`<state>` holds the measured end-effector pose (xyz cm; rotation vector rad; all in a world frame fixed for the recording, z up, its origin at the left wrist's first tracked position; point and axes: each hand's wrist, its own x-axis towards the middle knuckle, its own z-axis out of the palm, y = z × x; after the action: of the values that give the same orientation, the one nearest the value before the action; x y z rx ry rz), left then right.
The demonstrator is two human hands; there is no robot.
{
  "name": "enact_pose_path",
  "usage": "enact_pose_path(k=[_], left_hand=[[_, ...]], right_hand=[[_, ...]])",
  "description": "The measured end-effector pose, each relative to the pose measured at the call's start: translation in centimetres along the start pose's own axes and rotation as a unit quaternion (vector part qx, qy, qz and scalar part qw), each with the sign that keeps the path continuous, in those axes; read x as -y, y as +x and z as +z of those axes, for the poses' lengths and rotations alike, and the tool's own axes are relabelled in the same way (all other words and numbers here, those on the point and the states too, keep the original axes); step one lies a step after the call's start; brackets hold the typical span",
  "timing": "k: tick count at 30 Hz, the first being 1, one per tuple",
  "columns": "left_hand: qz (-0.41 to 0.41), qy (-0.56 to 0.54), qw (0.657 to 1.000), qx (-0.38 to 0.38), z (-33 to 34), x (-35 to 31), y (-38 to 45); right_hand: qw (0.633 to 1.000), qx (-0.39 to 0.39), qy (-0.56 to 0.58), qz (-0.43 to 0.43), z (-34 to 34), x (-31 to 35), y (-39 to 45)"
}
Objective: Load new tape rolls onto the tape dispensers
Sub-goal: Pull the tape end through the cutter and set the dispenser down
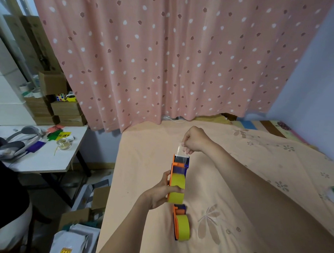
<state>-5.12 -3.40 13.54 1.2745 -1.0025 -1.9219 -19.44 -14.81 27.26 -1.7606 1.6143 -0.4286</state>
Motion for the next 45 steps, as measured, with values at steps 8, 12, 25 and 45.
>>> enact_pose_path(k=[8, 12, 25, 45], left_hand=[[0.005, -0.047, 0.998, 0.033, -0.4, -0.4, -0.6], [0.002, -0.065, 0.995, 0.079, -1.0, -0.6, -0.9], [-0.013, -0.094, 0.983, 0.158, -1.4, -1.0, -1.9], [0.032, -0.25, 0.961, 0.116, -1.9, -1.9, -1.9]], right_hand=[[0.999, 0.017, -0.003, -0.042, -0.9, -0.4, 0.7], [0.996, 0.041, 0.076, 0.003, -1.4, -2.0, 0.6], [0.989, -0.009, 0.14, 0.037, -0.7, -3.7, 0.8], [0.881, 0.153, 0.44, 0.079, 1.7, -7.3, -0.9]])
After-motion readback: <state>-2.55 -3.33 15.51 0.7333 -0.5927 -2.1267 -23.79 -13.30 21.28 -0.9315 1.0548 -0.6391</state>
